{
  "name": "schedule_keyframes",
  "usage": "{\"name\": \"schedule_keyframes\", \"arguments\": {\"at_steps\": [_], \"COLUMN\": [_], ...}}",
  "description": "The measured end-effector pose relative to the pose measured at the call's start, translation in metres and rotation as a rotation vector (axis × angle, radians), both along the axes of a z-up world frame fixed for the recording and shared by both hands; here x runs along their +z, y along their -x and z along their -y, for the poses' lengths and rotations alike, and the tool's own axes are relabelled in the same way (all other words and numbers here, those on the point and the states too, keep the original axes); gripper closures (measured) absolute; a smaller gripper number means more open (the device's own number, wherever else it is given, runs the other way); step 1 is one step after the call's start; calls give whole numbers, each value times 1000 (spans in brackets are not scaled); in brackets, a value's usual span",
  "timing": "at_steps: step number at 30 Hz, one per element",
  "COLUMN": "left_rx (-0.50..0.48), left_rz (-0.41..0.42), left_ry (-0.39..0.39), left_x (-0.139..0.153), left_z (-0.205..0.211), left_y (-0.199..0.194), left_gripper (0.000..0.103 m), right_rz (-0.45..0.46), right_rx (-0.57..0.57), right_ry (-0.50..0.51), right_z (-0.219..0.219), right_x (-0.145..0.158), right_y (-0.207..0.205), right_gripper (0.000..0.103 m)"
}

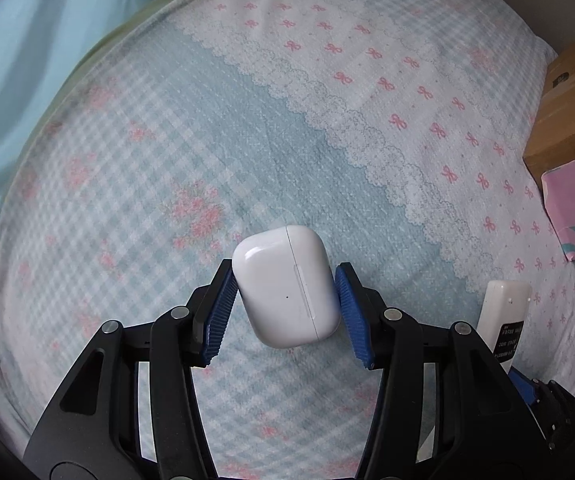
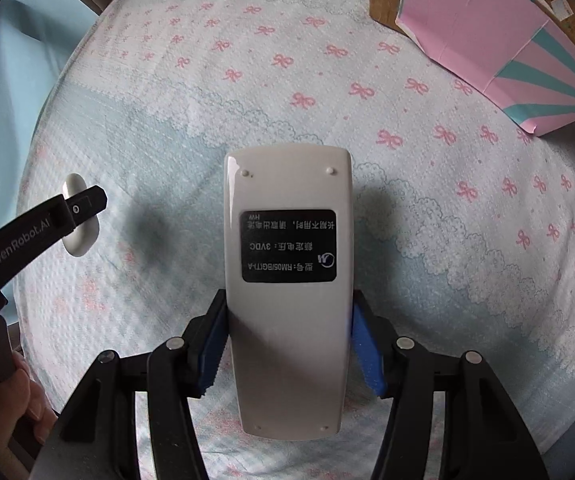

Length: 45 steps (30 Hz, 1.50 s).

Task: Organize rigid objects
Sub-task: 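Carry the earbud case with the left tool while the right tool carries the remote to the box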

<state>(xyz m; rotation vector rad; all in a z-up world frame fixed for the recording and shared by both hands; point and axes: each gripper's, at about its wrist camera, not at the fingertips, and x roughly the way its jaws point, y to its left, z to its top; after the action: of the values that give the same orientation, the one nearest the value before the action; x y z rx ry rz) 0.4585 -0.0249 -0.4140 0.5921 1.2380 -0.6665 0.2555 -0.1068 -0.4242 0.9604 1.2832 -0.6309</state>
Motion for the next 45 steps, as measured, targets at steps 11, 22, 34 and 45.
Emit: {"name": "schedule_keyframes", "arguments": {"at_steps": [11, 22, 34, 45], "left_rx": [30, -4, -14, 121], "left_rz": [30, 61, 84, 52], "left_ry": [92, 175, 229, 274], "left_x": [89, 175, 248, 247], "left_z": [-25, -21, 25, 128], "left_y": [23, 78, 127, 157], "left_gripper": [56, 56, 56, 56], "right_rz": [143, 320, 422, 422], "right_rx": [48, 101, 98, 148], "right_ry": [54, 15, 102, 82], "right_z": [4, 10, 93, 246], "right_x": [77, 167, 240, 228], "right_y": [24, 37, 87, 111], "right_gripper": [50, 50, 50, 50]}}
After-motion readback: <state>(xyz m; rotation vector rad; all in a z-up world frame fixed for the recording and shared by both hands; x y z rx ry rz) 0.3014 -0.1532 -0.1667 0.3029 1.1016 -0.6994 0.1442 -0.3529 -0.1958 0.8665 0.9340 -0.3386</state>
